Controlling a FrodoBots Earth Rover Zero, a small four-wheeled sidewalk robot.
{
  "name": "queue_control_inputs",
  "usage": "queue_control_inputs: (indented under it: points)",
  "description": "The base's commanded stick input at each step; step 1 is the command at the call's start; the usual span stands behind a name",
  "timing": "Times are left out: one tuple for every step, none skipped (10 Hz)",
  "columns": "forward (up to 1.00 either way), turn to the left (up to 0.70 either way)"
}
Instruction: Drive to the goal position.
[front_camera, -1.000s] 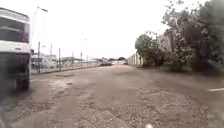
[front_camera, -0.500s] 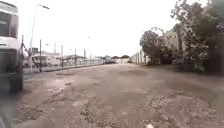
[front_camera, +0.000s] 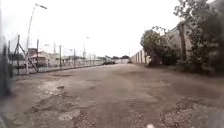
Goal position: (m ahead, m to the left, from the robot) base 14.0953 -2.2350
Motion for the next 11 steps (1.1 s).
queue_control_inputs:
  points:
    - [0.85, 0.00]
    - [0.85, 0.00]
    - [0.85, 0.00]
    - [0.85, 0.00]
    - [0.85, 0.00]
    - [0.85, 0.00]
    - [0.85, 0.00]
    - [0.85, 0.00]
    - [0.85, 0.00]
    - [0.85, 0.00]
    - [0.85, 0.00]
